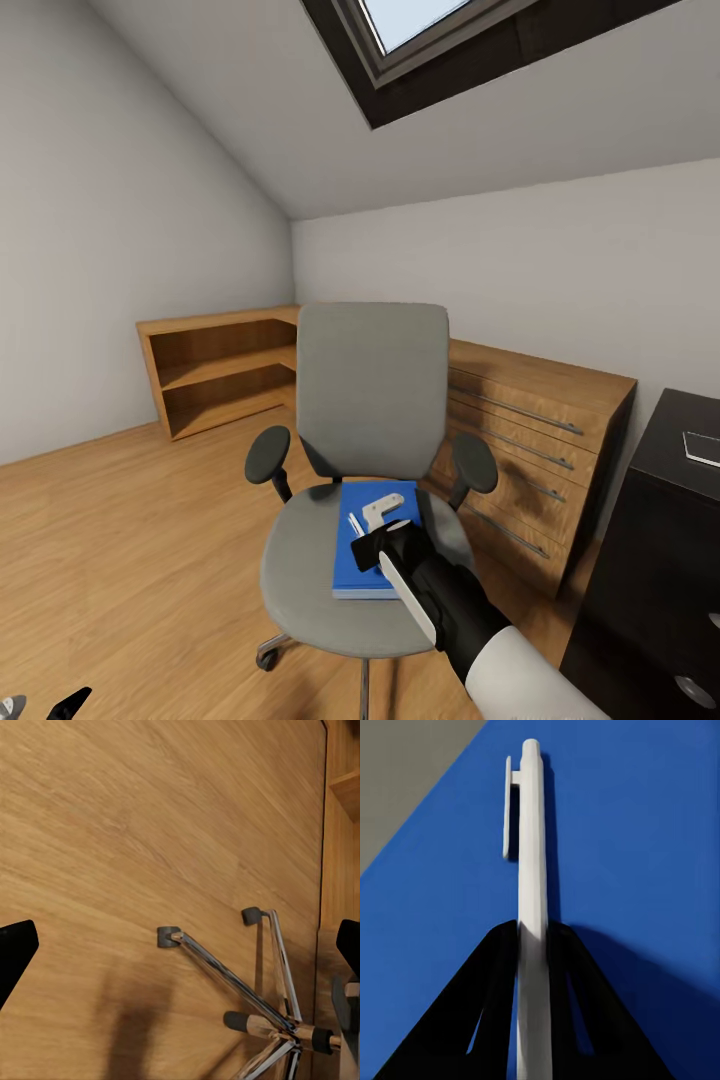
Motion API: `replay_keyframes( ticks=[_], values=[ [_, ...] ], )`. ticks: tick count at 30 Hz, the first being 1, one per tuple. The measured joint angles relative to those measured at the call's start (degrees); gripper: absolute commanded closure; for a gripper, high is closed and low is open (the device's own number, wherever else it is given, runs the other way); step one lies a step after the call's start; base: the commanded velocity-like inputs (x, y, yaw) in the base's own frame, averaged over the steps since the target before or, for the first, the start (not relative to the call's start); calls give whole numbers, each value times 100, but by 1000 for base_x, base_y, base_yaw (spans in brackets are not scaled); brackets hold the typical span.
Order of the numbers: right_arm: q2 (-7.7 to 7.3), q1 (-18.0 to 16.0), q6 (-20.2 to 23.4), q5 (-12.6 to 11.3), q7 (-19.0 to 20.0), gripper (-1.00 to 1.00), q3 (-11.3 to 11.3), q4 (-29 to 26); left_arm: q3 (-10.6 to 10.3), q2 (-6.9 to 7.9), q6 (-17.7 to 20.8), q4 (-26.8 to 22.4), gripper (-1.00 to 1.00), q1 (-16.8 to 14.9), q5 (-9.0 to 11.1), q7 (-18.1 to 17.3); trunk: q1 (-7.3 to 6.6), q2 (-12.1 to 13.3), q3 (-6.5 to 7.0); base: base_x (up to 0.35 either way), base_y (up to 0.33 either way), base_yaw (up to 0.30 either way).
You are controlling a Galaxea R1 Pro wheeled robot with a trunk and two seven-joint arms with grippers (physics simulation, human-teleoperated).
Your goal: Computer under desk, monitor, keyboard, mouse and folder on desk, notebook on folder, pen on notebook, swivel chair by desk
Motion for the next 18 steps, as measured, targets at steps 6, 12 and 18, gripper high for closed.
replay_keyframes(
  ticks=[6,12,18],
  values=[
    [0,1,-1,-5,-1,100,-1,-3,4,0,0,0,-100,0,0,9,0,0,0,0,0,0],
    [0,-2,-1,-7,0,100,-1,-1,9,-7,-8,0,-100,0,-28,31,-21,39,17,0,0,0],
    [0,-4,-1,-7,-1,100,-1,-4,3,-23,-37,52,-100,1,-42,74,-153,280,125,0,0,0]
  ],
)
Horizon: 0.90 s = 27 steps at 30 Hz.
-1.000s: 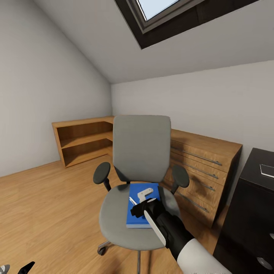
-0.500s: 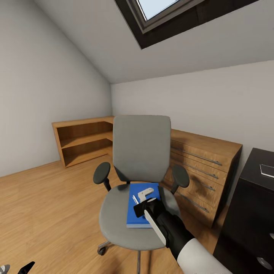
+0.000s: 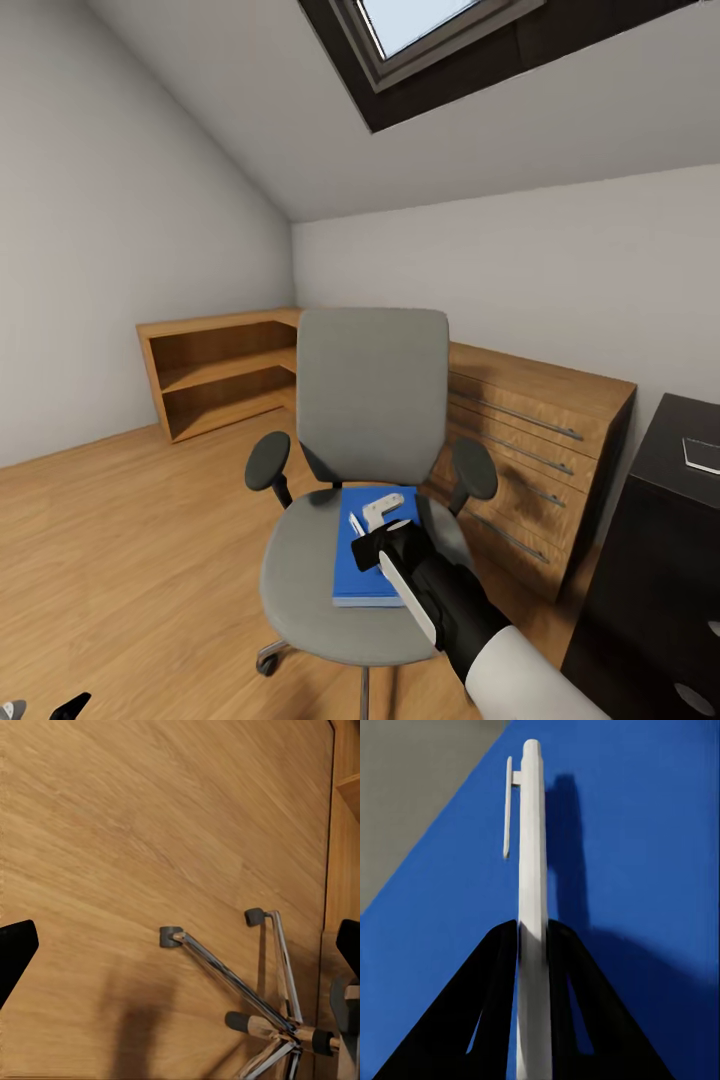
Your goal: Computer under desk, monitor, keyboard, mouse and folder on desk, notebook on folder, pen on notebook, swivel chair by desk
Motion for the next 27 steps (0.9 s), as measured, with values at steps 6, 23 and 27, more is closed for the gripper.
replay_keyframes(
  ticks=[6,23,27],
  values=[
    [-8,-2,-1,-9,-19,100,2,-1,-1,-3,-5,49,-100,2,-2,16,-132,241,108,0,0,0],
    [-472,328,320,-6,-10,100,-395,-2235,-17,-105,-6,47,-100,2,-338,-18,-505,922,413,0,0,0],
    [-710,714,652,-20,9,100,-719,-3415,-18,-114,-7,46,-100,0,-381,-31,-593,1083,485,0,0,0]
  ],
)
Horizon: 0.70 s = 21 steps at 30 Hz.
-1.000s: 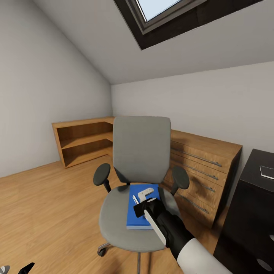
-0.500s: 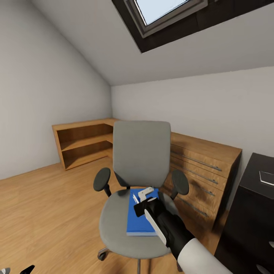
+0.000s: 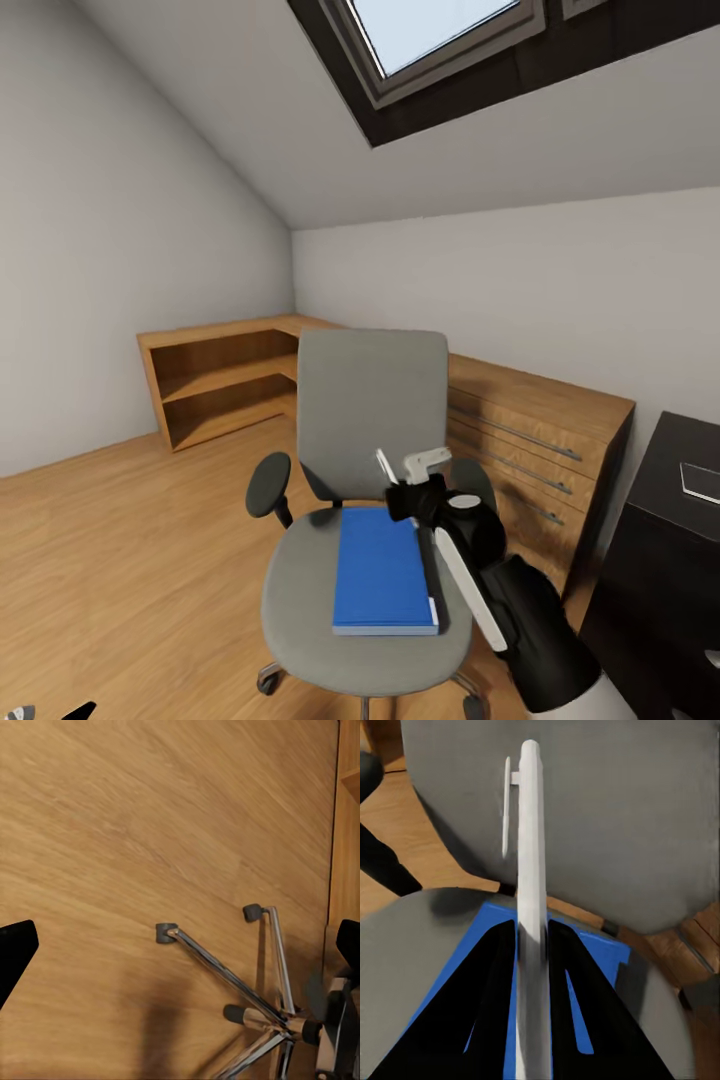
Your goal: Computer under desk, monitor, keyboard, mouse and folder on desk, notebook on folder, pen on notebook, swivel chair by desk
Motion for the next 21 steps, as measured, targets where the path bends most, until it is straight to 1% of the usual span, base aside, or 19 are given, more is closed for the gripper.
replay_keyframes(
  ticks=[1,2,8,11,13,16,21],
  values=[
    [-19,45,29,-3,7,100,-57,-106,0,-1,0,0,-100,0,-3,-1,-22,40,18,0,0,0],
    [-57,132,80,3,25,100,-184,-306,0,-2,-3,0,-100,0,-9,1,-44,80,36,0,0,0],
    [-89,211,86,-13,42,100,-307,-485,-3,-3,-12,0,-100,0,-21,6,-176,321,144,0,0,0],
    [-90,223,101,-13,43,100,-373,-510,-6,-6,-86,0,-100,1,-23,7,-242,441,197,0,0,-3],
    [-91,232,121,-11,47,100,-503,-522,-7,-27,-226,2,-100,5,-24,2,-286,522,233,0,0,-52],
    [-94,234,136,-14,52,100,-672,-530,-8,-58,-372,1,-100,2,-25,-5,-351,642,287,0,0,-155],
    [-99,233,147,-25,58,100,-781,-535,-9,-74,-448,1,-100,5,-24,-13,-461,842,377,0,0,-240]
  ],
)
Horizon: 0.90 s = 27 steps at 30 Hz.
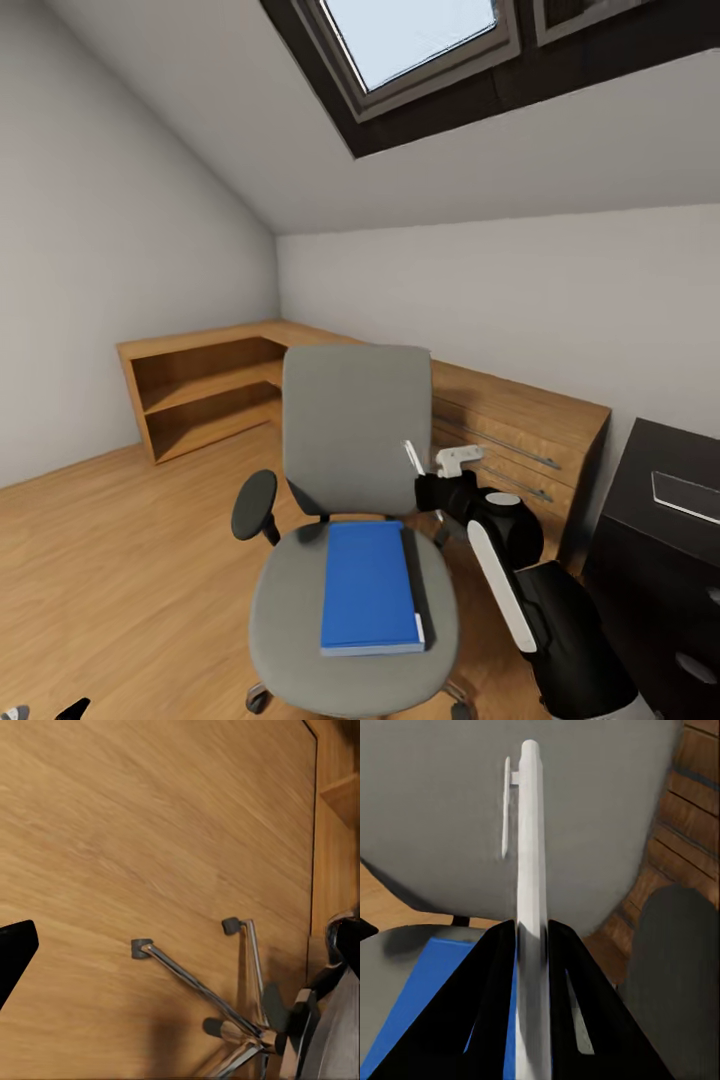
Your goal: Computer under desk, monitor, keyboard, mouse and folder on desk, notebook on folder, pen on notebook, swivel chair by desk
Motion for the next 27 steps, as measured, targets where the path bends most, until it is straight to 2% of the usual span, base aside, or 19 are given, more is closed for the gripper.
replay_keyframes(
  ticks=[10,14,16,20,24,27],
  values=[
    [1,0,6,-3,3,100,-57,-3,-1,-9,-35,-71,-100,2,2,-17,-220,401,180,0,0,-282],
    [5,-1,2,-3,3,100,-60,-3,-17,12,60,-543,-100,-14,4,-35,-308,562,251,0,0,-151],
    [6,-1,0,-3,3,100,-57,-2,-100,58,159,-665,-100,-72,5,-38,-351,642,287,0,0,-69],
    [9,-1,-1,-1,3,100,-57,-1,-338,250,500,-788,-100,-486,6,3,-439,802,360,0,0,-36],
    [18,-1,-2,-2,3,100,-52,1,-574,408,922,-841,-100,-1056,7,66,-527,963,433,0,0,-15],
    [34,-1,-3,-2,3,100,-45,0,-818,472,1176,-858,-100,-1552,5,268,-593,1084,487,0,0,-6]
  ],
)
